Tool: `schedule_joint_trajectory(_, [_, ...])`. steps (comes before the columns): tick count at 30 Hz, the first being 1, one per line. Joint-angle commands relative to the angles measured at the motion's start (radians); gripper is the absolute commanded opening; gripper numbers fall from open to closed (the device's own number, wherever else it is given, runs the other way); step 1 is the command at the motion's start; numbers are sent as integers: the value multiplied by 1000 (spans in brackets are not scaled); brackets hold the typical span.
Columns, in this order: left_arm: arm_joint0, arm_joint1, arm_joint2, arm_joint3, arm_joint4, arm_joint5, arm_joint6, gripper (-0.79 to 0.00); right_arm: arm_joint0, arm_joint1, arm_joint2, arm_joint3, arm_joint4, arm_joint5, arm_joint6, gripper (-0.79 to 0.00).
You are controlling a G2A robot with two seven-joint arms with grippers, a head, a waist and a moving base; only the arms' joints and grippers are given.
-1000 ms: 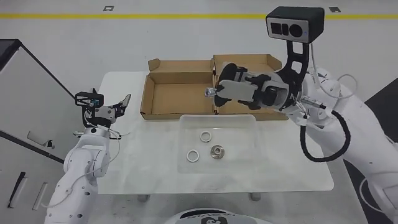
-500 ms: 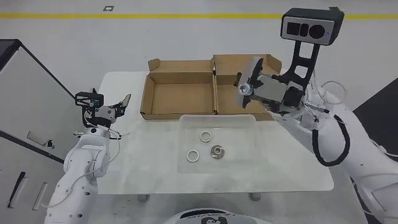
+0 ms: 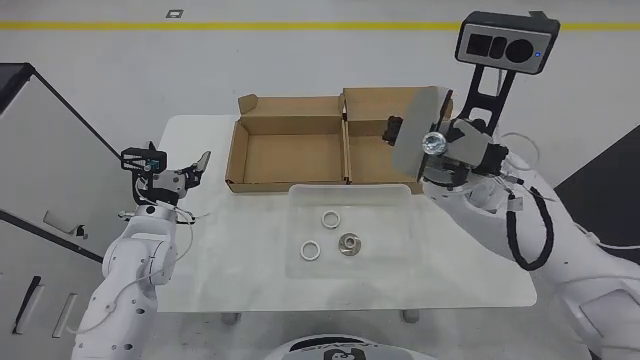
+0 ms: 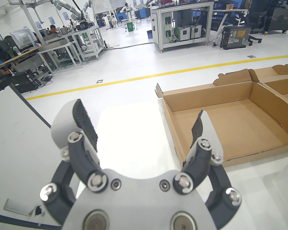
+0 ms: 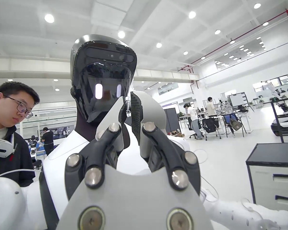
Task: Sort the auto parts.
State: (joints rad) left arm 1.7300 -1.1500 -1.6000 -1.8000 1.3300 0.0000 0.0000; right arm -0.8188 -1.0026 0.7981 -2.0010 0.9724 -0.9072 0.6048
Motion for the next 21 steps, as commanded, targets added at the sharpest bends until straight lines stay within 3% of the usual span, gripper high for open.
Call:
schedule_joint_trajectory(1, [0,0,0,0,0,0,0,0,-3,-6,3,-1,0,-3,0,-785])
schedule_joint_trajectory(21, [0,0,0,0,0,0,0,0,-13,-22,12,0,1,-5,0,-785])
